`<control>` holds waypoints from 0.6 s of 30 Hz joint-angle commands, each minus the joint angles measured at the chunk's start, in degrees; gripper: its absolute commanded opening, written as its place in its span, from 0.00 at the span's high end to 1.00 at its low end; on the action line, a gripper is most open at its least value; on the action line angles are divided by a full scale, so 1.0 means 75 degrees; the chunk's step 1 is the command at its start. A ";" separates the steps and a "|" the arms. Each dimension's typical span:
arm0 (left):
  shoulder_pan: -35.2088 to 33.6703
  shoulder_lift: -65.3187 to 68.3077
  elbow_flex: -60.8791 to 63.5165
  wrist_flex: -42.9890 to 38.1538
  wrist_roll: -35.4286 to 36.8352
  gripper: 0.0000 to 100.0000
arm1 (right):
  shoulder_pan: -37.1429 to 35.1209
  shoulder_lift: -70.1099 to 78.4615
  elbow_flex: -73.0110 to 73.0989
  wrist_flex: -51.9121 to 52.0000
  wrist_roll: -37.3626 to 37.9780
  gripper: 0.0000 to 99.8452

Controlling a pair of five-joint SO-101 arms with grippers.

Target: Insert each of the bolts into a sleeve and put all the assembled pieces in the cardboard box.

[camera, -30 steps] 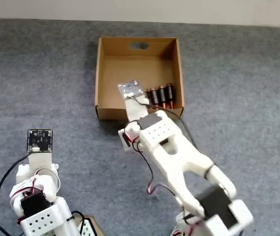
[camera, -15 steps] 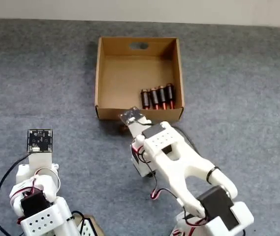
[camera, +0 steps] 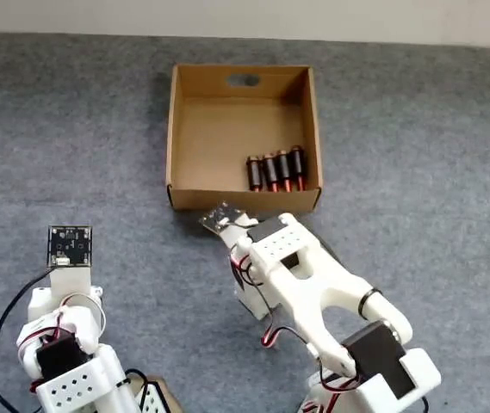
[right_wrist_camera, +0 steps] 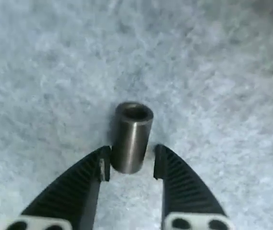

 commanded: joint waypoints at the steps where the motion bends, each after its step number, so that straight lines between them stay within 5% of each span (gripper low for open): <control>1: 0.0088 -0.0053 0.0123 0.0047 -0.0059 0.96 | 0.0064 0.0006 -0.0147 0.0088 0.0105 0.85; 18: 0.0088 -0.0053 0.0123 0.0047 -0.0059 0.96 | -0.0369 0.0041 -0.0076 -0.0826 -0.0270 0.85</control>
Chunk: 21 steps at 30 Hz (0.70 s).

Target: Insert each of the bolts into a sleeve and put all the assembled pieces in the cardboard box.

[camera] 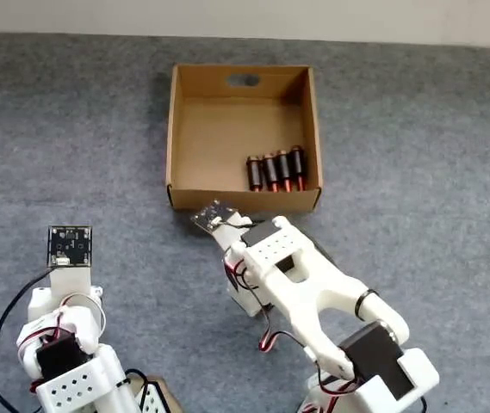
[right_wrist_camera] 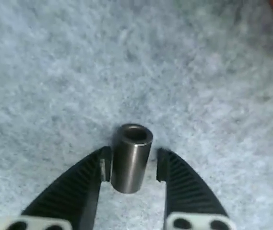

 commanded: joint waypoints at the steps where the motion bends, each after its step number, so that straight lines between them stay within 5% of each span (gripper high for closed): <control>1: 0.0088 -0.0053 0.0123 0.0047 -0.0059 0.96 | -0.0018 0.0018 -0.0053 -0.0088 -0.0070 0.85; 7: 0.0088 -0.0053 0.0123 0.0047 -0.0059 0.96 | 0.0064 0.0018 0.0100 -0.0041 -0.0117 0.86; 10: 0.0088 -0.0053 0.0123 0.0047 -0.0059 0.96 | 0.0076 -0.0053 0.0088 -0.0018 -0.0117 1.00; 13: 0.0088 -0.0053 0.0123 0.0047 -0.0059 0.96 | 0.0100 -0.0404 0.0053 0.0018 -0.0117 1.00; 21: 0.0088 -0.0053 0.0123 0.0047 -0.0059 0.96 | 0.1471 -0.4378 0.0053 0.0322 -0.0117 0.99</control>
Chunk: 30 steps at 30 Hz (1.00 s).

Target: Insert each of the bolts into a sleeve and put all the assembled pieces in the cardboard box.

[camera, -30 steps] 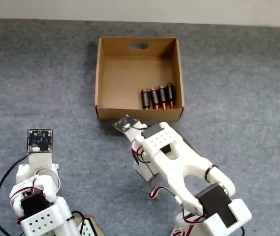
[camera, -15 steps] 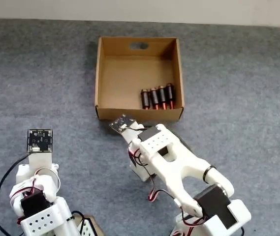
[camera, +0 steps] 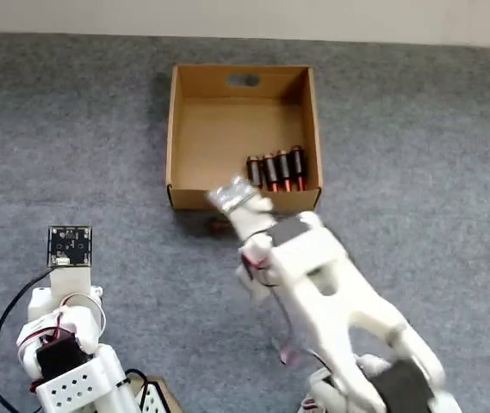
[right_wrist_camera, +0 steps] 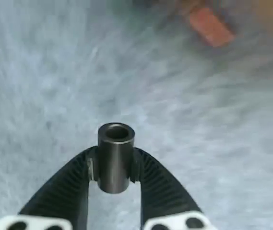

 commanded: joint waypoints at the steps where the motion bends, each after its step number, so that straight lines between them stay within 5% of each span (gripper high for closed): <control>1: 0.0088 -0.0053 0.0123 0.0047 -0.0059 0.96 | 0.0674 -0.2198 0.0182 -0.0135 -0.0070 0.99; 8: 0.0088 -0.0064 0.0123 0.0000 -0.0059 0.95 | 0.1764 -0.5011 0.2608 -0.1436 -0.0105 0.99; 13: 0.0147 -0.0064 -0.0416 -0.0012 -0.0059 0.95 | 0.2573 -0.6031 0.3851 -0.2409 -0.1442 0.99; 23: 0.0662 0.0100 -0.3651 0.0199 -0.0926 0.95 | 0.2690 -0.6195 0.4554 -0.3147 -0.2426 0.99; 30: 0.0768 0.2526 -0.6980 0.1653 -0.0914 0.95 | 0.2690 -0.6195 0.4566 -0.3136 -0.2426 0.99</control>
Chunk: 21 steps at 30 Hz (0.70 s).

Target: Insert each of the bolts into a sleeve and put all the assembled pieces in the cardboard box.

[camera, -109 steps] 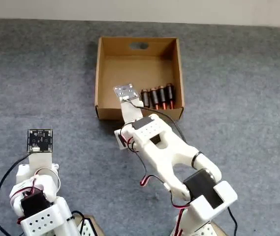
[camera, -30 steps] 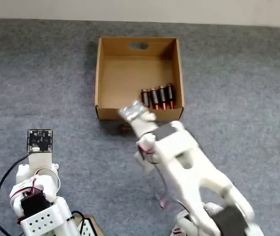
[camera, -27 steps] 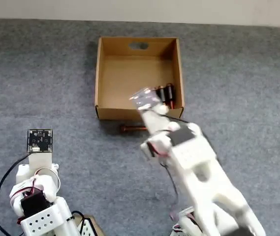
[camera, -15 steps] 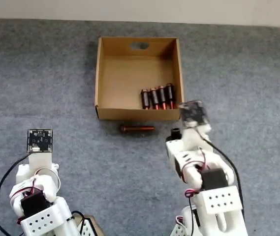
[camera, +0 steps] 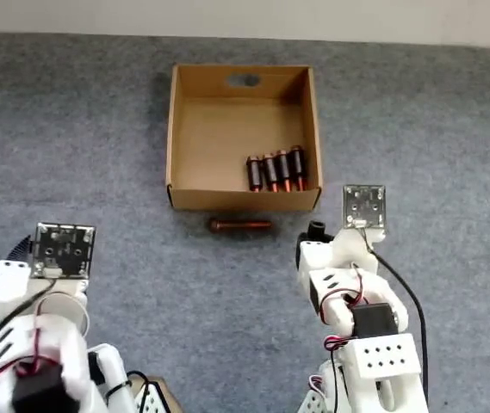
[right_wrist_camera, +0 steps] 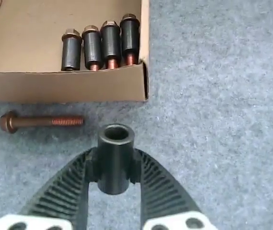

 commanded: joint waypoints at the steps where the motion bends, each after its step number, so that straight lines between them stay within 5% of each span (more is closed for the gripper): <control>1: 0.0346 0.1541 -0.1987 0.0821 -0.0023 0.95 | 0.0064 -0.0158 -0.0029 -0.0158 -0.0070 0.99; 7: 0.1448 0.3522 -0.2292 0.0926 0.0328 0.95 | 0.0064 -0.0170 -0.0029 -0.0147 -0.0070 0.99; 11: 0.2256 0.4132 -0.0592 -0.0750 0.1149 0.94 | 0.0064 -0.0182 0.0100 -0.0158 -0.0070 0.99; 17: 0.3593 0.4695 0.1037 -0.2637 0.3083 0.72 | 0.0064 -0.0182 0.0123 -0.0170 -0.0059 0.99; 21: 0.4472 0.5116 0.1377 -0.3552 0.3388 0.73 | 0.0064 -0.0182 0.0123 -0.0170 -0.0047 0.99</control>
